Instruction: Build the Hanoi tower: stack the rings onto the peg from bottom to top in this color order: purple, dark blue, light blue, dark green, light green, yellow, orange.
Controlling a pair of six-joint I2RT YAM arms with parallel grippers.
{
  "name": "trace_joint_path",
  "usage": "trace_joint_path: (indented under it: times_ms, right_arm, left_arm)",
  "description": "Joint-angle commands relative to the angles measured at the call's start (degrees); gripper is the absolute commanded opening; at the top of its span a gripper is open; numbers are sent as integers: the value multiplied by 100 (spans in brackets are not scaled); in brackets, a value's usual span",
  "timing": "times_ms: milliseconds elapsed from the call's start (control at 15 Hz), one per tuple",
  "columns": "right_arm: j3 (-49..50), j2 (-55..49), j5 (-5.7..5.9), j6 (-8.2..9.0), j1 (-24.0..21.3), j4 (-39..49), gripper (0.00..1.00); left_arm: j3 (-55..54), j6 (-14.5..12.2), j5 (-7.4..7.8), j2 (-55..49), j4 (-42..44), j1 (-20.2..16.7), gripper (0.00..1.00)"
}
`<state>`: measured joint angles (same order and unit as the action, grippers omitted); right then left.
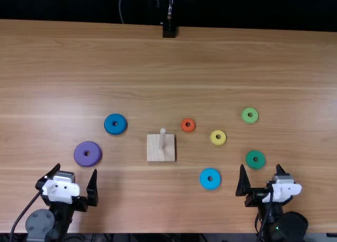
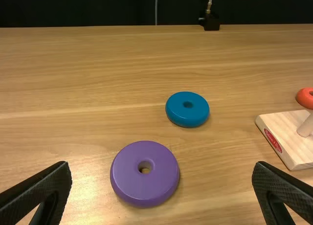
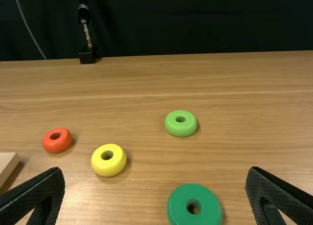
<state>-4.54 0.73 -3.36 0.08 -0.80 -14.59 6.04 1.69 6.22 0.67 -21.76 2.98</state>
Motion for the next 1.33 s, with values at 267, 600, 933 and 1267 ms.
trace_joint_path:
  times_ms: [267,600,933,1267]
  right_arm:
    - [339,-73,19,13,-34,-425,100]
    - [339,-73,19,13,-43,-425,100]
    - [348,-73,19,13,-43,-425,100]
    - [339,-73,19,13,-43,-425,100]
  left_arm:
    - [-604,-43,74,-67,-471,-17,100]
    - [-604,-43,74,-67,-471,-17,100]
    - [-604,-53,74,-67,-471,-26,100]
    - [-604,-96,0,-67,-471,-8,100]
